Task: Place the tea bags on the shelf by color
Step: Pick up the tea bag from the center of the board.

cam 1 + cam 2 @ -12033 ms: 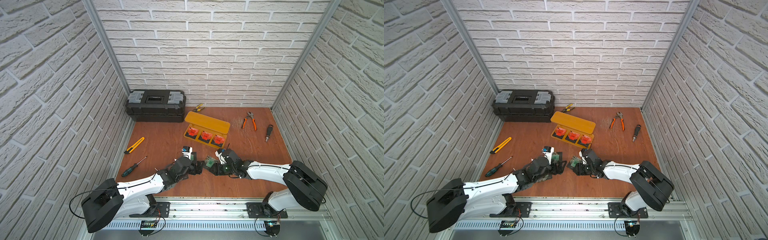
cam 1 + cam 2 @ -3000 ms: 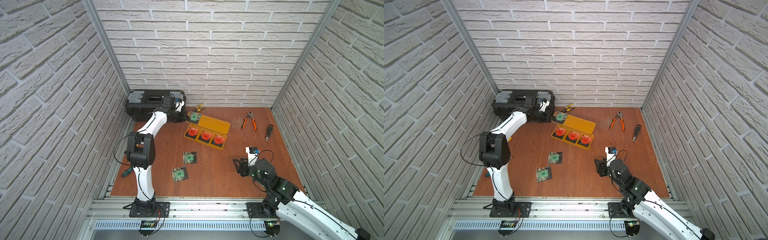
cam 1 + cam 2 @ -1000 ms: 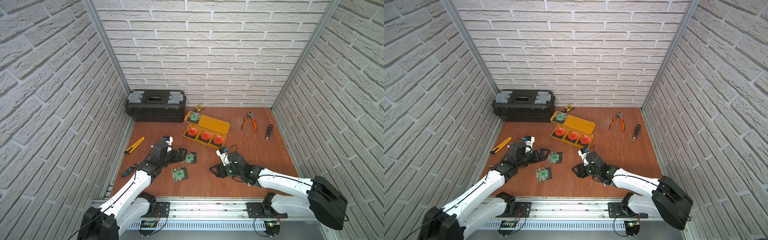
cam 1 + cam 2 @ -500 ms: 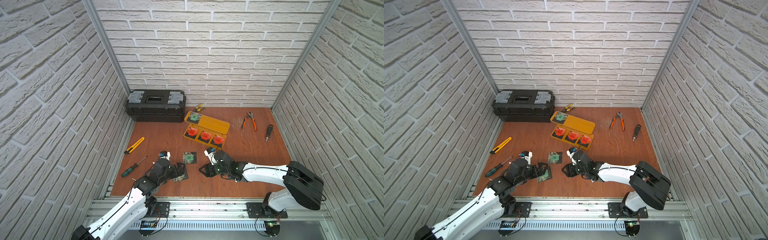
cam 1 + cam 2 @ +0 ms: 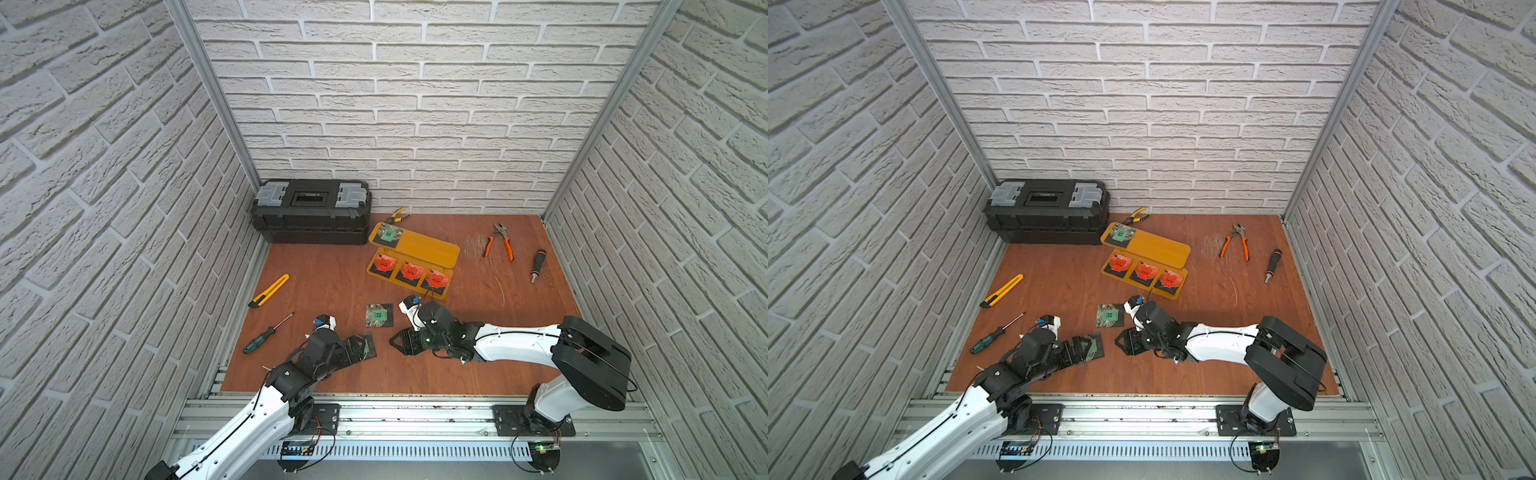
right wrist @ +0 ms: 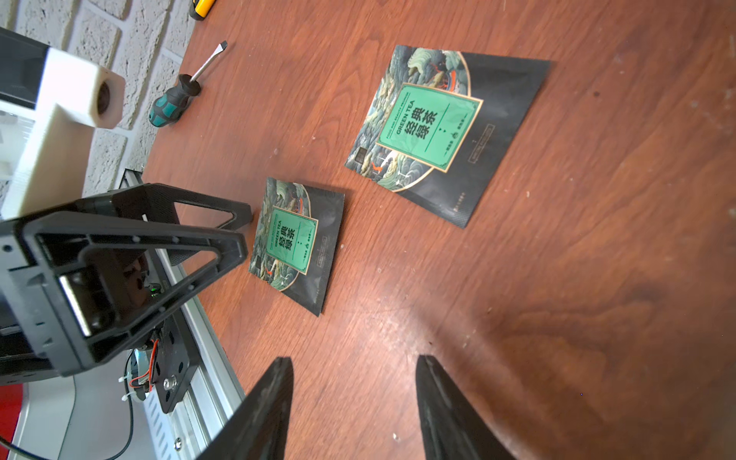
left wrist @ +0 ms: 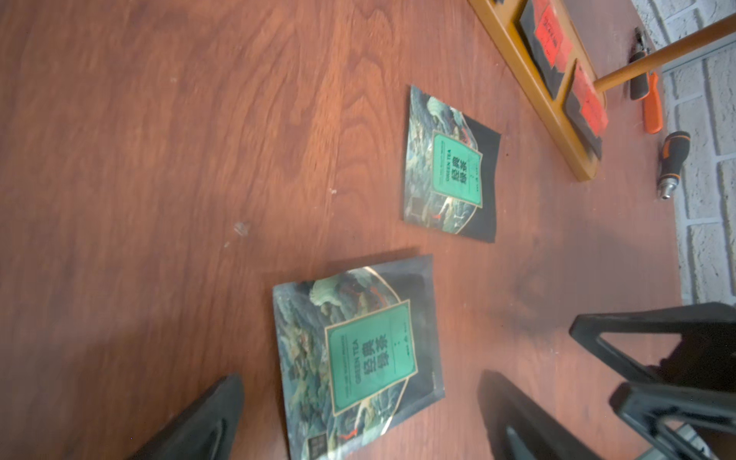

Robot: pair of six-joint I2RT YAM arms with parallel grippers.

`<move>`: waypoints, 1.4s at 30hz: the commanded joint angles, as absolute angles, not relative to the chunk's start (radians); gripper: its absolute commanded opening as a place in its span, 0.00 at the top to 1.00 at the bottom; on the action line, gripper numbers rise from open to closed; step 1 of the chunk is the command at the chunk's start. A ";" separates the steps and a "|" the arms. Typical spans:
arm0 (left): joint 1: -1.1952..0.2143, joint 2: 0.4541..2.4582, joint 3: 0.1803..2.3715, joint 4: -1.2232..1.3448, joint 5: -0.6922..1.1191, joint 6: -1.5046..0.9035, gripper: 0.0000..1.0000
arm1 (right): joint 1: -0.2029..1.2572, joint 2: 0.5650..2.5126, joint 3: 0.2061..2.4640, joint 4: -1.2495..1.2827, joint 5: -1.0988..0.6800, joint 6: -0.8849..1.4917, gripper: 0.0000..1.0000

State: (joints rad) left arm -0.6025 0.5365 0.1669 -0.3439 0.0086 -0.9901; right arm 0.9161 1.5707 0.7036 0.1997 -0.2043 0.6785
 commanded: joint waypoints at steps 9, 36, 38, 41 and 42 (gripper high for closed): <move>-0.607 0.645 0.146 -0.163 0.066 -0.956 0.02 | 0.926 1.580 0.723 0.208 -0.191 0.688 0.46; -0.653 1.064 0.247 0.183 0.169 -0.863 0.02 | 0.925 1.503 0.681 0.151 -0.124 0.683 0.47; -0.670 1.080 0.258 0.194 0.162 -0.865 0.02 | 0.926 1.503 0.681 0.147 -0.123 0.681 0.47; -0.688 1.075 0.273 0.191 0.143 -0.865 0.02 | 0.926 1.508 0.685 0.150 -0.132 0.680 0.47; -0.694 1.063 0.274 0.186 0.132 -0.865 0.02 | 0.926 1.510 0.686 0.153 -0.136 0.679 0.47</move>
State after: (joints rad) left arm -0.6773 1.0733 0.2558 0.1730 0.1459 -0.8814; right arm 0.9176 1.5280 0.6952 0.1394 -0.1406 0.6815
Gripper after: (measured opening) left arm 0.977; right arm 0.528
